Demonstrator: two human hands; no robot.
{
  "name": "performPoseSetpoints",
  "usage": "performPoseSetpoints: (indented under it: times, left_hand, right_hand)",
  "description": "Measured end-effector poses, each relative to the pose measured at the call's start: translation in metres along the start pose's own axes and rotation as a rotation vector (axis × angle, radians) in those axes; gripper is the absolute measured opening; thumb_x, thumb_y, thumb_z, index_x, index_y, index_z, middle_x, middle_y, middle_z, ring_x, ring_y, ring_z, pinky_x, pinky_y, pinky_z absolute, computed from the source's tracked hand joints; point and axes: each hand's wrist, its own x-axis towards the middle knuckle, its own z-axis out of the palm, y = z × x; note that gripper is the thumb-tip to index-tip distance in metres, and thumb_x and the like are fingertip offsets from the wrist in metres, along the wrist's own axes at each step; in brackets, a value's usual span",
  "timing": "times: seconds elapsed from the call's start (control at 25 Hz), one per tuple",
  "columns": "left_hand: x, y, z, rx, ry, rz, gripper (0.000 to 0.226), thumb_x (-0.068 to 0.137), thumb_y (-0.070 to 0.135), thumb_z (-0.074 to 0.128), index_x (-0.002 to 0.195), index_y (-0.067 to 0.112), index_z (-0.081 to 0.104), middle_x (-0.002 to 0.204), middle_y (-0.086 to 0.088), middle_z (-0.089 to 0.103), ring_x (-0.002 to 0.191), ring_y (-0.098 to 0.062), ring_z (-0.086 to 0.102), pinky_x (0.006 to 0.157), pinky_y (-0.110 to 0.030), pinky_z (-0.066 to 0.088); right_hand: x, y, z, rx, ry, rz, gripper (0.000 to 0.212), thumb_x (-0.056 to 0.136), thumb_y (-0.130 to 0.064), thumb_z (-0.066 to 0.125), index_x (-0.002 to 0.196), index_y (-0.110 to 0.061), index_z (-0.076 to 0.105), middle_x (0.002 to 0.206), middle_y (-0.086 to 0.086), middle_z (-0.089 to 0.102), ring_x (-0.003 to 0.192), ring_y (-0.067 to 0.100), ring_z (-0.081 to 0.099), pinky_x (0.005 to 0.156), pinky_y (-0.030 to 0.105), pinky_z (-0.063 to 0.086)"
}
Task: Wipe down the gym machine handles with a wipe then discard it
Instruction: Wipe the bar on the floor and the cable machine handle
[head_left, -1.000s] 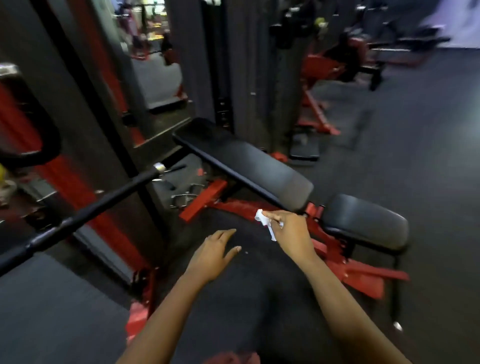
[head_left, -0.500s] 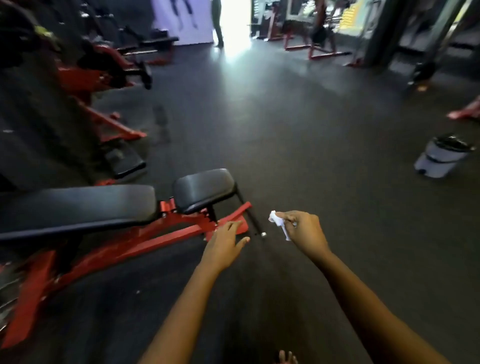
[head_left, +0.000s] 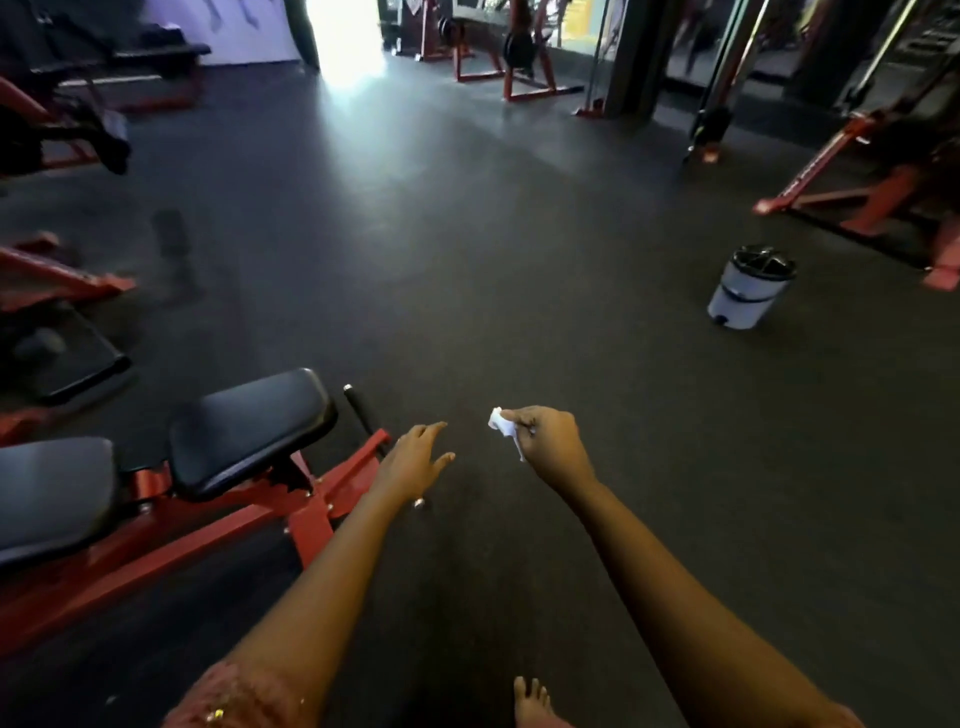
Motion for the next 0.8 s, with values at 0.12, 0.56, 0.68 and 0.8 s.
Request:
performPoseSetpoints:
  times: [0.12,0.56,0.68,0.8]
  left_hand:
    - [0.042,-0.006,-0.007,-0.079,0.05,-0.126,0.053,0.092,0.027,0.054,0.14,0.011,0.036,0.141,-0.013,0.041,0.13,-0.026,0.041,0.107,-0.031,0.029]
    - [0.218,-0.171,0.068,-0.718,0.365,-0.825,0.04,0.091,0.016,0.057,0.128,0.003,0.049,0.124,-0.019,0.058,0.114,-0.033,0.055,0.097,-0.038,0.041]
    - [0.274,-0.226,0.133,-0.964,0.453,-1.084,0.039,0.092,0.022,0.055,0.128,0.007,0.05,0.127,-0.016,0.057,0.117,-0.032,0.053,0.101,-0.04,0.041]
    - [0.308,-0.269,0.204,-1.078,0.428,-1.197,0.038,0.094,0.018,0.053,0.129,0.005,0.048,0.124,-0.014,0.055,0.117,-0.029,0.051,0.095,-0.032,0.039]
  right_hand:
    - [0.067,0.011,0.004,0.052,-0.093,-0.079,0.018,0.088,-0.009,0.058,0.1,-0.01,0.072,0.1,0.004,0.072,0.09,0.007,0.064,0.077,0.007,0.043]
    - [0.314,0.091,0.184,0.23,-0.5,0.268,0.025,0.086,-0.004,0.054,0.098,-0.014,0.073,0.095,0.007,0.073,0.085,0.015,0.067,0.064,0.004,0.047]
    - [0.357,0.148,0.271,0.231,-0.562,0.418,0.023,0.086,-0.007,0.057,0.101,-0.017,0.072,0.101,0.002,0.072,0.09,0.009,0.065,0.082,0.02,0.053]
    - [0.376,0.202,0.353,0.18,-0.667,0.43,0.023,0.087,-0.006,0.055,0.098,-0.015,0.072,0.09,0.001,0.071,0.083,0.01,0.066,0.061,0.011,0.052]
